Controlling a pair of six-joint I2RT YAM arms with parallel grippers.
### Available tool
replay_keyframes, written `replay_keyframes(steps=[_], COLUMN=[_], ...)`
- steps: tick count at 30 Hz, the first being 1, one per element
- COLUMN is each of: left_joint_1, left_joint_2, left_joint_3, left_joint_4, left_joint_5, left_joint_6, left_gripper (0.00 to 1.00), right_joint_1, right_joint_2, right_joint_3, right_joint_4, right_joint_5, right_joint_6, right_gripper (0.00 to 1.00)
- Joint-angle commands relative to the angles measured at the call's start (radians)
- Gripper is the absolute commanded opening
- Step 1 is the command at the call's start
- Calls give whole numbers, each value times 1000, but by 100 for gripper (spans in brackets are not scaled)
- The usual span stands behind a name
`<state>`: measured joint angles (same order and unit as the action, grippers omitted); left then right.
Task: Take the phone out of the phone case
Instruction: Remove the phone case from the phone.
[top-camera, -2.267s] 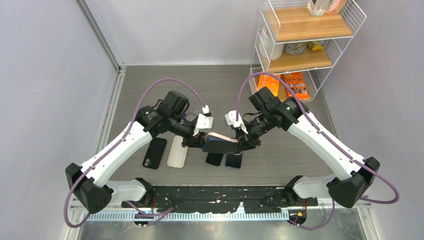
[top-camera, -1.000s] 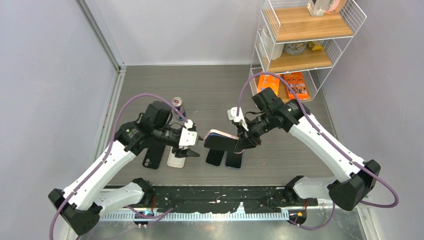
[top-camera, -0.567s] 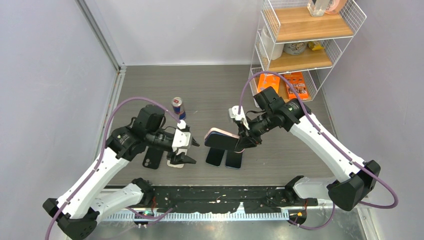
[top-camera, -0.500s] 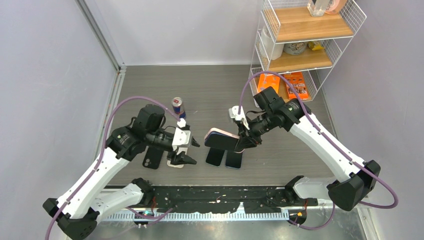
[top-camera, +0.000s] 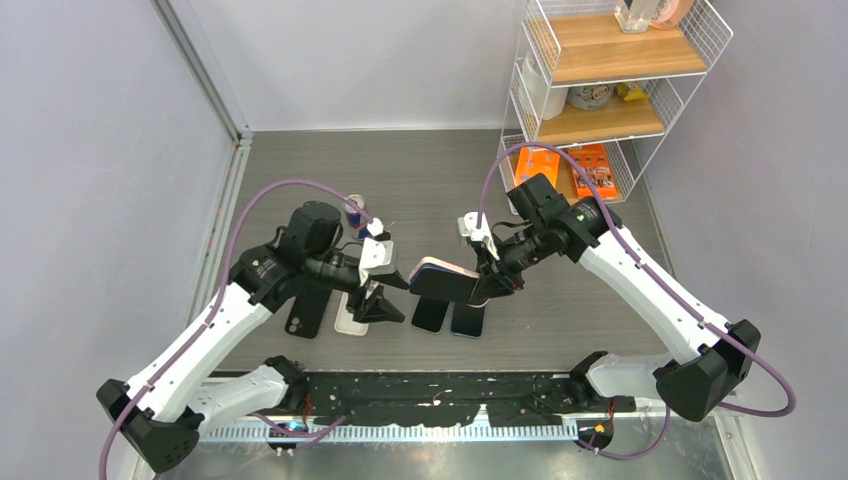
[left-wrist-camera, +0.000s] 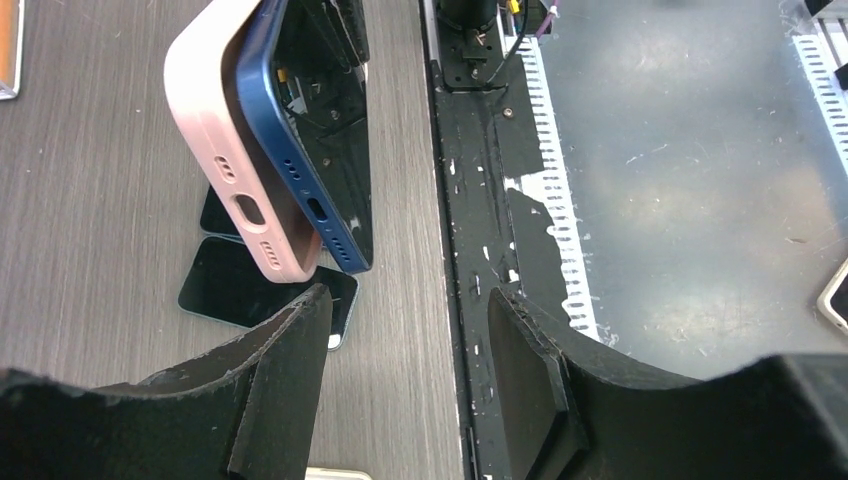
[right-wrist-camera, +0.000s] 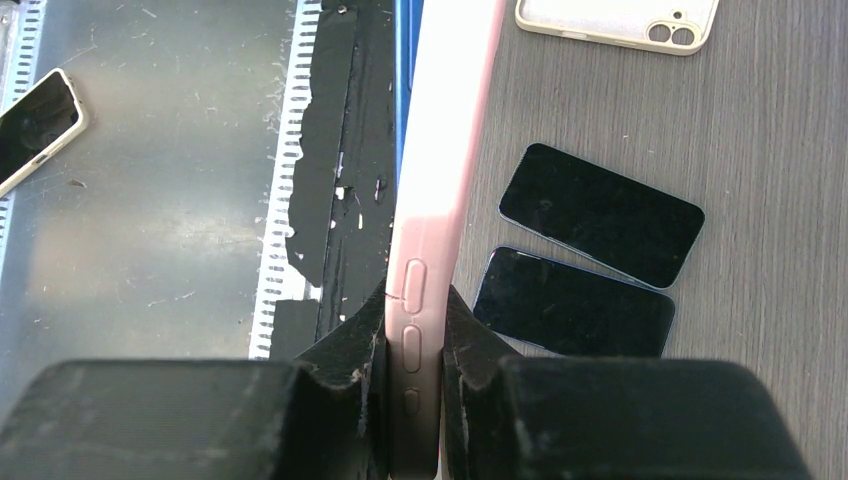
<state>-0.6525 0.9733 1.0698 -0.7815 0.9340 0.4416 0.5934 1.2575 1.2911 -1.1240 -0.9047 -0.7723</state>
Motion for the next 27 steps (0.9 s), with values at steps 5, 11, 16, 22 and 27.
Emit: replay_keyframes(steps=[5,11,16,22,27], left_joint_1=[2,4,3,3,3], left_joint_2=[14,11,2,-5,-2], left_joint_3=[-2,-11,-11,-10,-4], left_joint_4=[82,94,93,79,79], left_joint_5=[33,52,61,72,84], left_joint_6=[-54,-61,-60,-48,-48], left_gripper=[62,62,62,62,62], right_joint_1=[-3,-4,-3,-3,-3], right_joint_2=[-20,-14,-13,-13,-11], right_joint_3=[28,28,28,26,25], right_joint_4=[28,33,38,47,52], right_joint_5=[-69,-70,-67,-58,-56], right_joint_6=[-11,-7,-2,10,13], right_gripper=[5,5,5,5,5])
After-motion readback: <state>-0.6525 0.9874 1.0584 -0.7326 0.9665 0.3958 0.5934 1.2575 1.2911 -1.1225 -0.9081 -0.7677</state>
